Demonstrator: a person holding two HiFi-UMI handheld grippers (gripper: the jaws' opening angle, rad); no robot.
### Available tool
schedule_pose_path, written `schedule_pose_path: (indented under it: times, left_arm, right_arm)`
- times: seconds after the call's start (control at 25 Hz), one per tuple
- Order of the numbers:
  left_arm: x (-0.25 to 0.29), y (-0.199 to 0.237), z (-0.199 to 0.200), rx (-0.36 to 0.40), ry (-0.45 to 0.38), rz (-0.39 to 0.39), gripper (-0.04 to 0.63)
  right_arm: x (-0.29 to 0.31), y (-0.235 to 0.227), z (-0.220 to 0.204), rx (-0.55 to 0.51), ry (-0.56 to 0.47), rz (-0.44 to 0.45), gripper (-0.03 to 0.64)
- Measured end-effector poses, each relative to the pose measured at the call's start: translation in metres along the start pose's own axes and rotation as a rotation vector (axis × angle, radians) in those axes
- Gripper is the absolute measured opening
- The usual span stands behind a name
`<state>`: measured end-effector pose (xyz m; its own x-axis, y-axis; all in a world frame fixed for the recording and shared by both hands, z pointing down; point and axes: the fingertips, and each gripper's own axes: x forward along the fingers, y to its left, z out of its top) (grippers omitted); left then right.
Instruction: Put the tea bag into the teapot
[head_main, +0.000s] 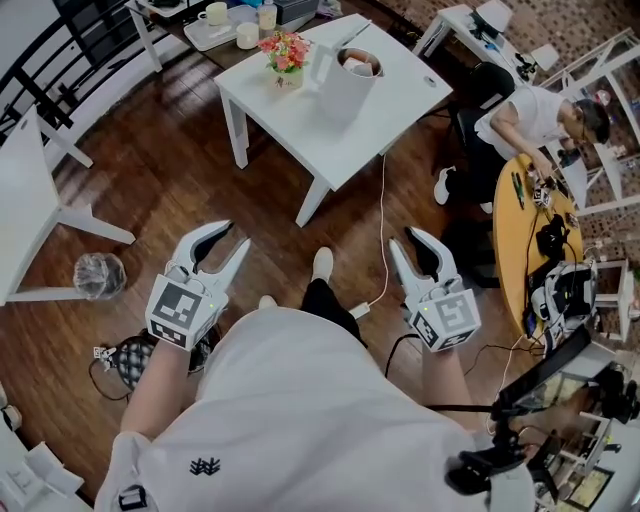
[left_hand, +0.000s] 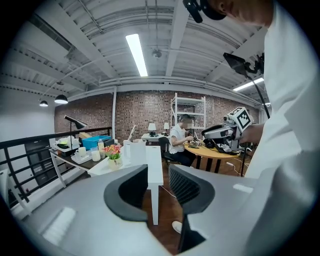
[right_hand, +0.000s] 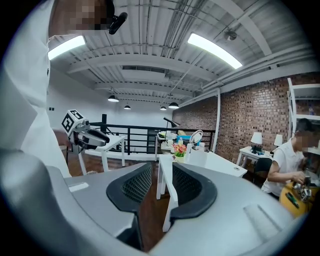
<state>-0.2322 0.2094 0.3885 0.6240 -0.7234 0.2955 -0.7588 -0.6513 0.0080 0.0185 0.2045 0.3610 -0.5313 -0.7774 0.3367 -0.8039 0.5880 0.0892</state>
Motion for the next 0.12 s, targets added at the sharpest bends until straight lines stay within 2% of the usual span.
schedule_pose_path:
  times: [0.12]
  left_arm:
    - [0.0091,-0.0011,-0.0009,-0.003,0.009,-0.008,0.106]
  right_arm:
    - [0.0034,-0.0042,-0.0057,0.005,0.012,0.015,0.118]
